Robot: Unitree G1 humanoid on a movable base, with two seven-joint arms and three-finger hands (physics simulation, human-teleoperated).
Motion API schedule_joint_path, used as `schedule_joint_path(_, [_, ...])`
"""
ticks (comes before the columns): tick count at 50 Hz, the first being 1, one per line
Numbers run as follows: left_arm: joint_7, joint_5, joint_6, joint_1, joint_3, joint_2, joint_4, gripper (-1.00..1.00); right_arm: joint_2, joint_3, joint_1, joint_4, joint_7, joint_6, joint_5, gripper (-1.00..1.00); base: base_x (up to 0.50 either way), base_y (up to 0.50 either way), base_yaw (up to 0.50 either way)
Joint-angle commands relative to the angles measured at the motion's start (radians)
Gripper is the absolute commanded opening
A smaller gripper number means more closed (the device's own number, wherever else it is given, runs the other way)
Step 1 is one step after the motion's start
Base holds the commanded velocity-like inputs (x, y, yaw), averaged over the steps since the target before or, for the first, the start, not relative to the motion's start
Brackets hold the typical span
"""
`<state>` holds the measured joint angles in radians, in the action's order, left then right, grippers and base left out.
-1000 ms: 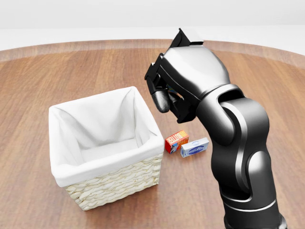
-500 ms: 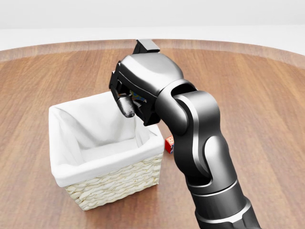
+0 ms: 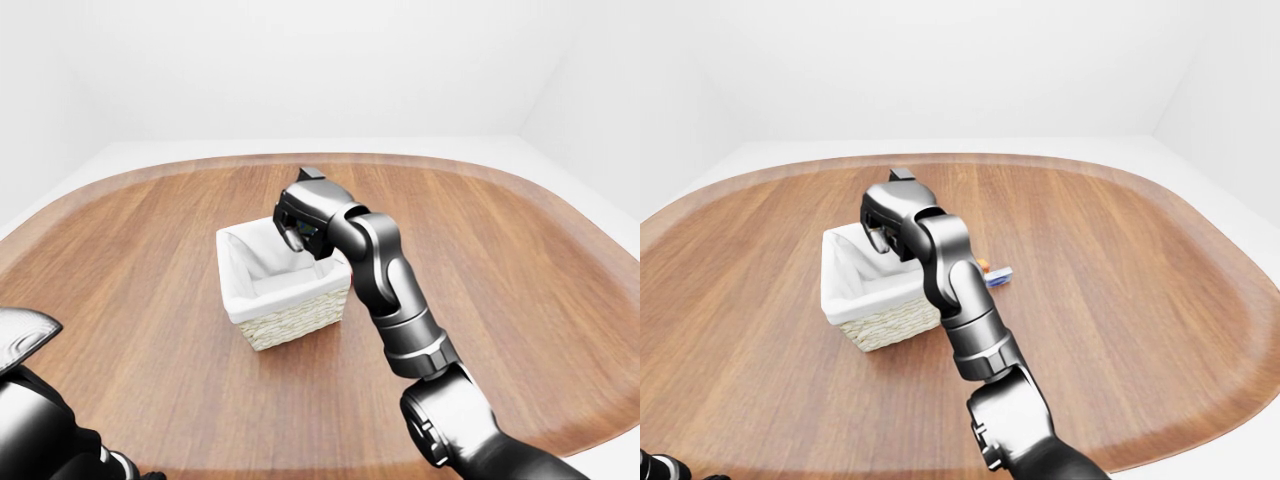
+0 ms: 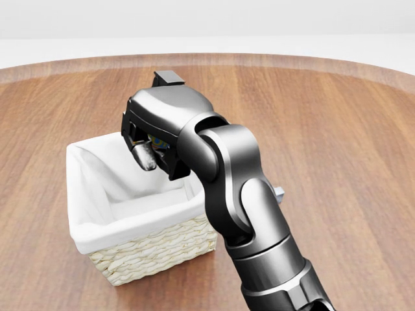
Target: Pick up the alphabet soup and put it in the basket.
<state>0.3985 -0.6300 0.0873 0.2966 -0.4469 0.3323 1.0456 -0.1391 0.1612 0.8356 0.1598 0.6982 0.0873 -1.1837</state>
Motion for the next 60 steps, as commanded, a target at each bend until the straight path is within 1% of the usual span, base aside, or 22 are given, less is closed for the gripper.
schedule_joint_path(1, [0.009,-0.016,0.0,0.002,-0.001,0.002,0.002,1.0,-0.029,0.006,0.058,0.105,-0.024,0.0,-0.007,-0.95,0.0,0.0,0.0])
schedule_joint_path(6, [0.015,-0.025,0.0,0.004,-0.007,0.006,0.002,1.0,-0.052,0.02,0.056,0.119,-0.038,0.0,-0.017,-0.95,0.0,0.0,0.0])
schedule_joint_path(10, [0.019,-0.029,0.0,0.003,-0.007,0.008,0.002,1.0,-0.053,0.019,0.057,0.12,-0.038,0.0,-0.018,-0.95,0.0,0.0,0.0])
schedule_joint_path(11, [0.018,-0.028,0.0,0.004,-0.008,0.007,0.0,1.0,-0.07,0.026,0.064,0.139,-0.05,0.0,-0.017,-0.95,0.0,0.0,0.0])
schedule_joint_path(14, [0.016,-0.027,0.0,0.003,-0.01,0.005,-0.003,1.0,-0.086,0.032,0.07,0.185,-0.08,0.0,-0.016,-0.95,0.0,0.0,0.0])
schedule_joint_path(23, [0.018,-0.029,0.0,0.004,-0.012,0.006,-0.005,1.0,-0.114,0.038,0.073,0.236,-0.122,0.0,-0.016,-0.95,0.0,0.0,0.0])
schedule_joint_path(27, [0.016,-0.027,0.0,0.002,-0.012,0.007,-0.007,1.0,-0.116,0.041,0.07,0.233,-0.121,0.0,-0.019,-0.95,0.0,0.0,0.0])
schedule_joint_path(28, [0.018,-0.028,0.0,0.003,-0.015,0.007,-0.007,1.0,-0.113,0.052,0.059,0.248,-0.132,0.0,-0.028,-0.95,0.0,0.0,0.0])
schedule_joint_path(32, [0.022,-0.033,0.0,0.003,-0.02,0.01,-0.005,1.0,-0.12,0.049,0.057,0.275,-0.155,0.0,-0.029,-0.95,0.0,0.0,0.0])
schedule_joint_path(41, [0.029,-0.042,0.0,0.003,-0.023,0.014,-0.004,1.0,-0.141,0.053,0.067,0.298,-0.163,0.0,-0.036,-0.95,0.0,0.0,0.0])
schedule_joint_path(46, [0.028,-0.04,0.0,0.0,-0.02,0.015,-0.004,1.0,-0.139,0.046,0.088,0.342,-0.19,0.0,-0.029,-0.95,0.0,0.0,0.0])
schedule_joint_path(50, [0.027,-0.039,0.0,-0.001,-0.021,0.017,-0.005,1.0,-0.138,0.043,0.087,0.406,-0.246,0.0,-0.017,-0.95,0.0,0.0,0.0])
schedule_joint_path(56, [0.026,-0.038,0.0,-0.001,-0.021,0.016,-0.005,1.0,-0.137,0.045,0.088,0.409,-0.248,0.0,-0.015,-0.95,0.0,0.0,0.0])
schedule_joint_path(57, [0.024,-0.034,0.0,0.0,-0.019,0.017,-0.009,1.0,-0.131,0.036,0.095,0.465,-0.299,0.0,-0.003,-0.95,0.0,0.0,0.0])
schedule_joint_path(58, [0.022,-0.032,0.0,-0.001,-0.017,0.015,-0.01,1.0,-0.127,0.038,0.1,0.485,-0.316,0.0,-0.002,-0.95,0.0,0.0,0.0])
schedule_joint_path(60, [0.021,-0.031,0.0,-0.001,-0.017,0.015,-0.011,1.0,-0.126,0.038,0.101,0.489,-0.319,0.0,0.0,-0.95,0.0,0.0,0.0])
